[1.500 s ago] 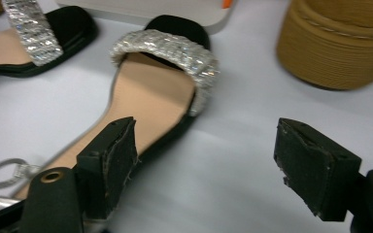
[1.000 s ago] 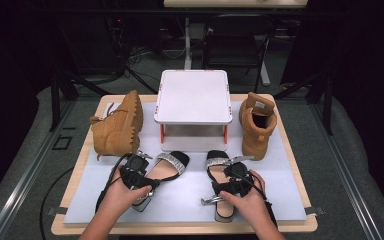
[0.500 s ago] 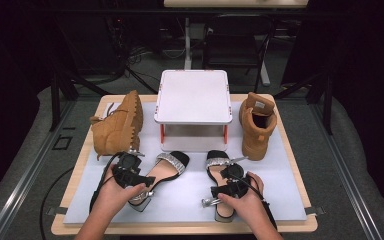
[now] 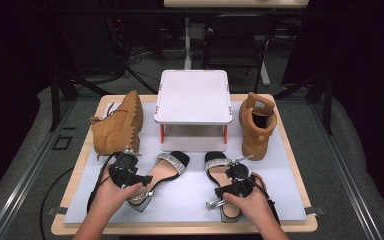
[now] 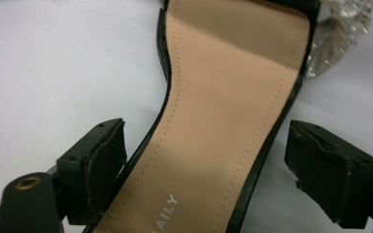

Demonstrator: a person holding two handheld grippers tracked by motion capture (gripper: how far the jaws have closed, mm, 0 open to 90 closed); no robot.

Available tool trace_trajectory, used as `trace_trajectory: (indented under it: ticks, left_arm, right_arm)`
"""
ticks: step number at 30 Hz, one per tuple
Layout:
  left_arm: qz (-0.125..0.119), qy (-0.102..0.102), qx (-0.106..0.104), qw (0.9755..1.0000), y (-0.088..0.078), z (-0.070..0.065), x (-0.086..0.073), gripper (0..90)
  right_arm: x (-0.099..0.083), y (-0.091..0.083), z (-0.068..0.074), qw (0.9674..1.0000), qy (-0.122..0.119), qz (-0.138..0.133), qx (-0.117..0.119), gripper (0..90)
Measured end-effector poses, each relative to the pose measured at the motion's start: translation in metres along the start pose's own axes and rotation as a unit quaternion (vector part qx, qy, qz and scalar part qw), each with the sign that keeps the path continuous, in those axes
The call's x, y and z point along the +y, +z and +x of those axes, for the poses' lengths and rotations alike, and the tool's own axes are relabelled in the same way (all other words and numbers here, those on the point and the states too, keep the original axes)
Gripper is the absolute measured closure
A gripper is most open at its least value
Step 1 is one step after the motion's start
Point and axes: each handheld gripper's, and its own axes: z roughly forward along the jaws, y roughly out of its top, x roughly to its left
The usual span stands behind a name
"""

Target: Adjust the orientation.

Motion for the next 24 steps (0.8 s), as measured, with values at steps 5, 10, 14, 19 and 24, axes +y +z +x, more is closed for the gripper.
trace_trajectory:
  ticks: [5, 10, 14, 19, 24]
  left_arm:
    - [-0.002, -0.001, -0.002, 1.0, -0.001, 0.0, 0.0, 34.4]
    - [-0.004, -0.004, -0.002, 1.0, -0.002, 0.002, 0.0, 34.4]
    - [-0.005, -0.007, -0.005, 1.0, -0.003, 0.002, 0.0, 34.3]
    - [-0.006, -0.005, -0.005, 1.0, -0.003, 0.002, 0.0, 34.4]
    - [-0.003, -0.001, -0.004, 1.0, -0.002, 0.002, 0.0, 34.3]
  right_arm:
    - [-0.005, -0.006, -0.01, 0.9999, 0.002, 0.005, 0.011, 24.3]
    - [-0.01, -0.014, -0.014, 0.9999, -0.011, -0.002, 0.009, 36.5]
    - [-0.012, -0.015, -0.014, 0.9996, -0.028, -0.008, 0.0, 37.4]
    - [-0.014, -0.015, -0.02, 0.9989, -0.037, -0.025, 0.014, 38.0]
    - [-0.012, -0.013, -0.021, 0.9983, -0.046, -0.031, 0.018, 38.4]
